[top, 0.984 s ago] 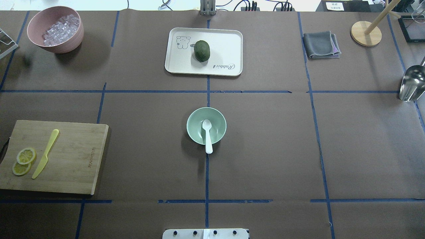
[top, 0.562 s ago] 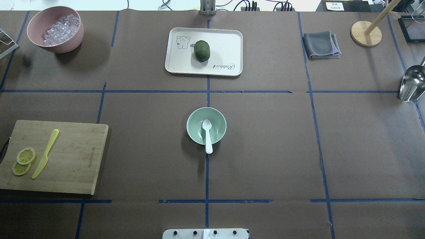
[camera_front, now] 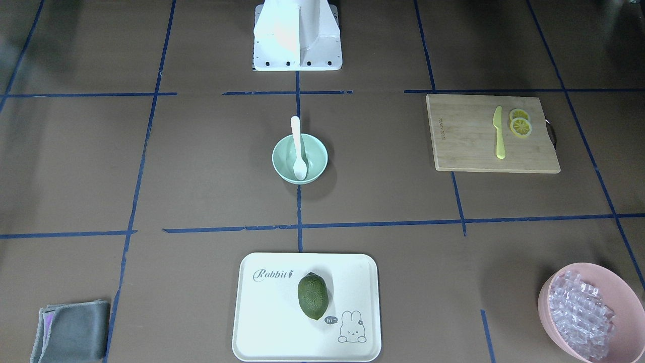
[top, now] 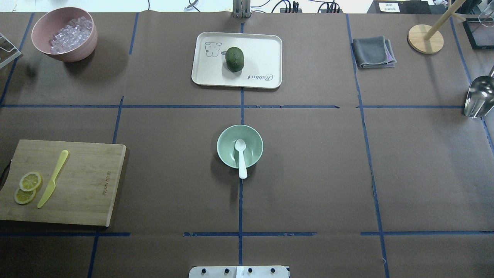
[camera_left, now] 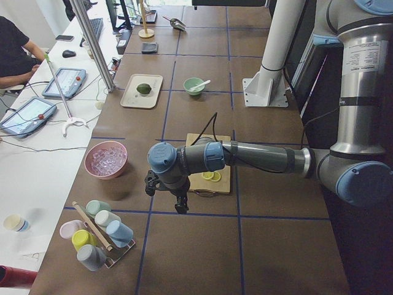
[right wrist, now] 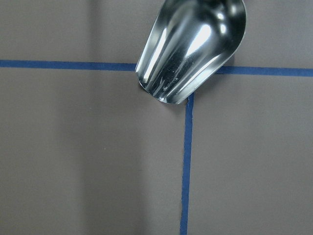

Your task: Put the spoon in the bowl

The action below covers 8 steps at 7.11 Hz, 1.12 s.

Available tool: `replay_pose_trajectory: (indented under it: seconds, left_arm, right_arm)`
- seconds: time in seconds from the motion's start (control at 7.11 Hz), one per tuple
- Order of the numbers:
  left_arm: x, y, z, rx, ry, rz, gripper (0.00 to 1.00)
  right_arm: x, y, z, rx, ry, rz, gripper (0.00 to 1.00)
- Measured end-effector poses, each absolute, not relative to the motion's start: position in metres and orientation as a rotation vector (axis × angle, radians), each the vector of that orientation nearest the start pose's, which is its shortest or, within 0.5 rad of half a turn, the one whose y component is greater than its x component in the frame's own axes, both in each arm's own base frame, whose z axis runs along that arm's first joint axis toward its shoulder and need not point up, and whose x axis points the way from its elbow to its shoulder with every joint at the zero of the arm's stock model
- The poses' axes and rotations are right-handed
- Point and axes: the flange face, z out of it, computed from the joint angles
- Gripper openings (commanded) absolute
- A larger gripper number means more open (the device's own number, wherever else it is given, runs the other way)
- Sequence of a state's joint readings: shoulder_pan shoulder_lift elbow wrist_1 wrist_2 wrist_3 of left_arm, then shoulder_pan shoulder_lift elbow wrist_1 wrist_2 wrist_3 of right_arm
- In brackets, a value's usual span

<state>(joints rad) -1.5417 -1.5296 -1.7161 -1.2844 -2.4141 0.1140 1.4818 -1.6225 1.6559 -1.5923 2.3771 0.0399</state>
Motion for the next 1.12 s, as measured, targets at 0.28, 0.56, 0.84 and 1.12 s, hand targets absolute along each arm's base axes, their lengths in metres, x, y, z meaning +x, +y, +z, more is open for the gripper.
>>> replay_pose_trajectory:
  seconds: [0.28,0.56,0.84,1.12]
  left_arm:
    - [-0.0470,-0.4594,0.6289,-0.132,0.828,0.064,1.00]
    - [-0.0514,-0.4593,0.6319,-0.132,0.768,0.073,1.00]
    - [-0.0525,-0.4600,0.6287,-0.125,0.757,0.078,1.00]
    - [-0.0526,-0.4579,0.6294,-0.129,0.758,0.078,1.00]
  right_arm:
    - [0.0193,-0.4747,0.6403,-0.039,-0.806,-0.051,1.00]
    - [0.0193,-0.4748,0.6392,-0.037,-0.806,-0.052,1.00]
    - [0.0192,-0.4750,0.6374,-0.033,-0.806,-0.053,1.00]
    - [0.0192,-0.4751,0.6362,-0.031,-0.807,-0.055,1.00]
